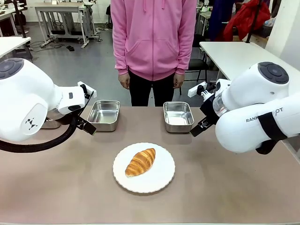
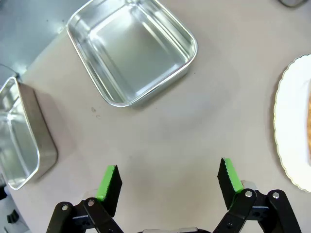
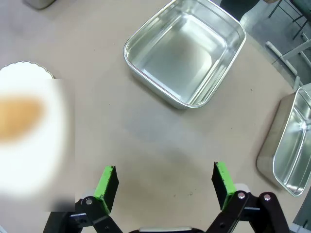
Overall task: Place the bread in the container.
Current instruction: Place the Butter Roll into the Airtight Container indicated by the human.
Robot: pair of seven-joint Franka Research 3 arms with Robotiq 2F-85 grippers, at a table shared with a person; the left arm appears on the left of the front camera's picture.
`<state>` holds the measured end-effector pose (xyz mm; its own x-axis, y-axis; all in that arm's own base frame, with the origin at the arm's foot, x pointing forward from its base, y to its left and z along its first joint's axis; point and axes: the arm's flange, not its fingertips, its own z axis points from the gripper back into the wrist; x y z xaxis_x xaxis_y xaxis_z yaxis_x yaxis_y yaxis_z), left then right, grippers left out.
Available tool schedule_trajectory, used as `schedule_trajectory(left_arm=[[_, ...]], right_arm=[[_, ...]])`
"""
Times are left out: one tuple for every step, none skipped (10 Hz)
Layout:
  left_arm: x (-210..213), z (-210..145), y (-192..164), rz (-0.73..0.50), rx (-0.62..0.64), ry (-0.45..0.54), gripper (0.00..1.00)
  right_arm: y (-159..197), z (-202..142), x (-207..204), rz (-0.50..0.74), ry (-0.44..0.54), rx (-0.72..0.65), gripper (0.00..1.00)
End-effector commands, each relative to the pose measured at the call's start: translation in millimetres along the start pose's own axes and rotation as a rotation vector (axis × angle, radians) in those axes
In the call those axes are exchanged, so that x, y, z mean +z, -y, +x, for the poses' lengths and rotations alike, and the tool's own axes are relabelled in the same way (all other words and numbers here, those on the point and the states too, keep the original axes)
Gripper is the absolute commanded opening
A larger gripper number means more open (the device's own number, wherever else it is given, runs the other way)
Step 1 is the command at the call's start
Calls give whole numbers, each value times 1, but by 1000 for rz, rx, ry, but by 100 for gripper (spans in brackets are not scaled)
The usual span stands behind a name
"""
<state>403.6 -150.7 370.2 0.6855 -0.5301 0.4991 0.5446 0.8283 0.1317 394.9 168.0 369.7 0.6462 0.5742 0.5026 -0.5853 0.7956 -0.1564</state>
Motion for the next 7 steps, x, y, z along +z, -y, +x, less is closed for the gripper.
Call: schedule_trajectory(left_arm=[[15,1,-17,-39,-14,-9,100],[34,4,-39,-64,-17,-20,100],[54,6,-63,-91,-31,-17,100],[83,10,-90,-118,-43,9,100],[106,14,-114,-156,-74,12,100],[125,14,-139,-208,-119,0,100],[137,13,-170,-273,-191,-32,100]], right_arm=[[23,-3,15,2,48,-6,100],[49,-10,33,-12,79,-26,100],[74,-20,48,-14,106,-35,100],[102,-36,62,-7,145,-48,100],[125,-53,71,12,185,-42,100],[145,-72,80,19,221,-45,100],[165,-88,87,27,259,-31,100]])
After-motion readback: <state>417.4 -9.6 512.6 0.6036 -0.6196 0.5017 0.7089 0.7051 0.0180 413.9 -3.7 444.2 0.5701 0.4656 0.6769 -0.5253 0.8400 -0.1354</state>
